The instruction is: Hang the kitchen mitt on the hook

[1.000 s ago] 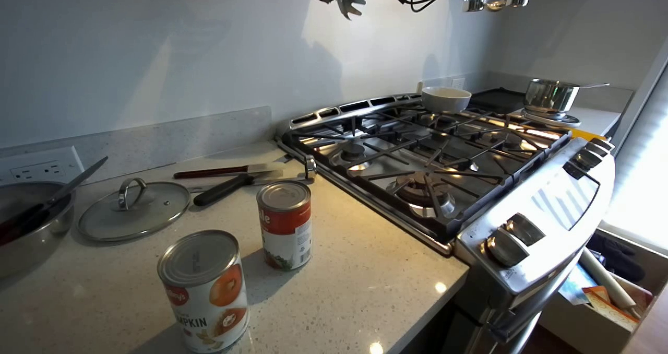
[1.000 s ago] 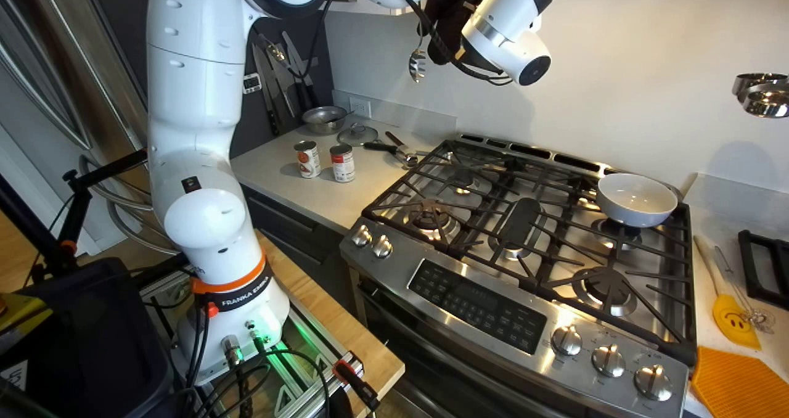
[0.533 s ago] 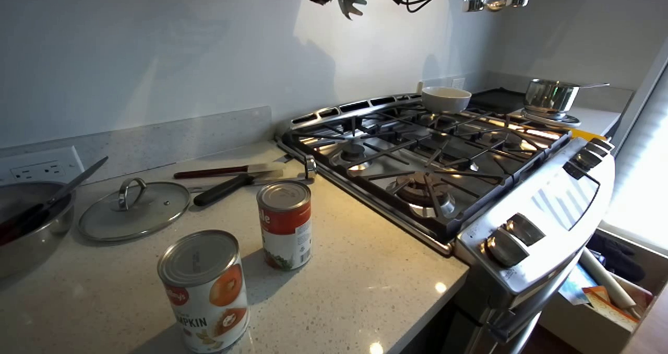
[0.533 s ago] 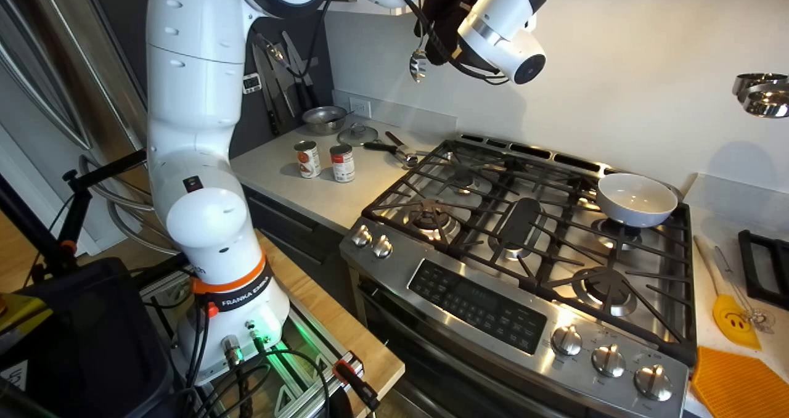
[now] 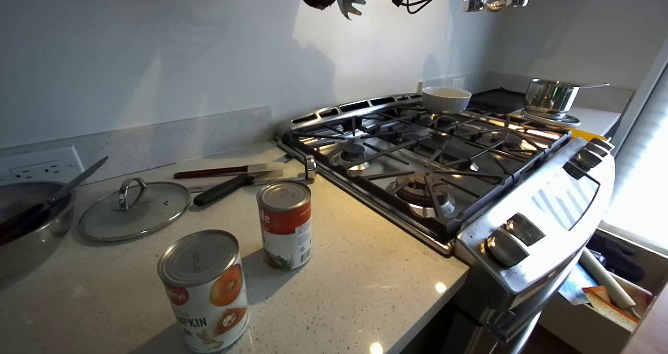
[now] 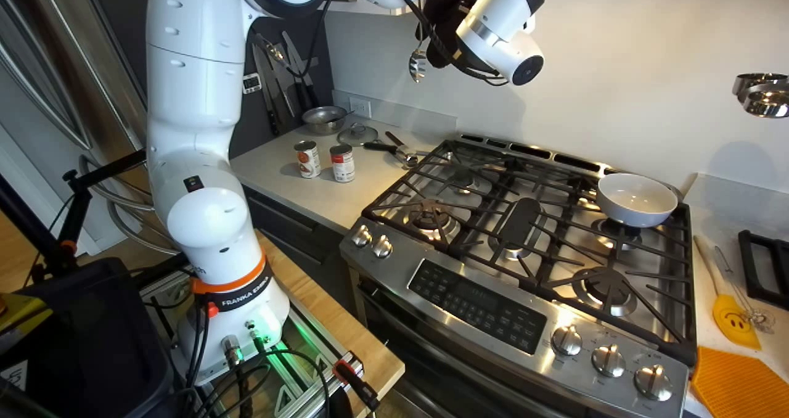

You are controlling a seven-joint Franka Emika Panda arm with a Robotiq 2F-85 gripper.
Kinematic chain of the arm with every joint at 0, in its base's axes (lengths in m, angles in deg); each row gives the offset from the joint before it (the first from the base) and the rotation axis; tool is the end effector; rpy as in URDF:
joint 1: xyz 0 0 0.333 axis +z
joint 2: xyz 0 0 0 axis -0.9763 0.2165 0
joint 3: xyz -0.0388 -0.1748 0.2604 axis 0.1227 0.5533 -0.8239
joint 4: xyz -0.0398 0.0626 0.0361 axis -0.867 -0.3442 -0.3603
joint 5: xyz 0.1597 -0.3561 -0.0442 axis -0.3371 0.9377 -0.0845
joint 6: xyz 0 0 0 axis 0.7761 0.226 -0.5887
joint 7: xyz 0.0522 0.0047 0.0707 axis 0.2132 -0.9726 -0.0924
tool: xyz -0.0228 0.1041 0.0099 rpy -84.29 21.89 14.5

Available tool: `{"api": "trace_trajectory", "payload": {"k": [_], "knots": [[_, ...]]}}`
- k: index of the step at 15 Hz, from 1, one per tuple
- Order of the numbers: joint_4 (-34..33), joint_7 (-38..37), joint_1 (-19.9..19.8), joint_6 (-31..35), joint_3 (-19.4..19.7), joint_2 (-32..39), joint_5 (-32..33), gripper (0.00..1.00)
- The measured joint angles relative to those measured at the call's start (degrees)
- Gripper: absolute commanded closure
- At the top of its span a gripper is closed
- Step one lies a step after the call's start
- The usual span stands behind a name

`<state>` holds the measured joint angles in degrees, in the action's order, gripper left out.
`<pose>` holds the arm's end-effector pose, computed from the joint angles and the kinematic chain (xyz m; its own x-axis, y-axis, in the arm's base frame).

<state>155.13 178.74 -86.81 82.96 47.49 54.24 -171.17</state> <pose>0.6660 -0.1007 0.4817 0.1173 -0.3804 0.9174 0.8406 -0.4539 -0.2957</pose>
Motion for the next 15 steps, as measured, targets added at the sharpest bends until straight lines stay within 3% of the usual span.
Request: {"api": "trace_trajectory", "payload": {"k": [11,12,13,14,15], "knots": [[1.29,1.68,-0.01,0.44,0.31,-0.1,0.84,0.95],[1.36,1.8,-0.01,0.55,0.31,-0.12,0.98,0.85],[1.4,1.91,-0.01,0.67,0.31,-0.12,1.11,0.56],[1.43,1.99,-0.01,0.78,0.31,-0.12,1.26,0.56],[1.43,2.01,-0.01,0.81,0.31,-0.12,1.43,0.49]]}}
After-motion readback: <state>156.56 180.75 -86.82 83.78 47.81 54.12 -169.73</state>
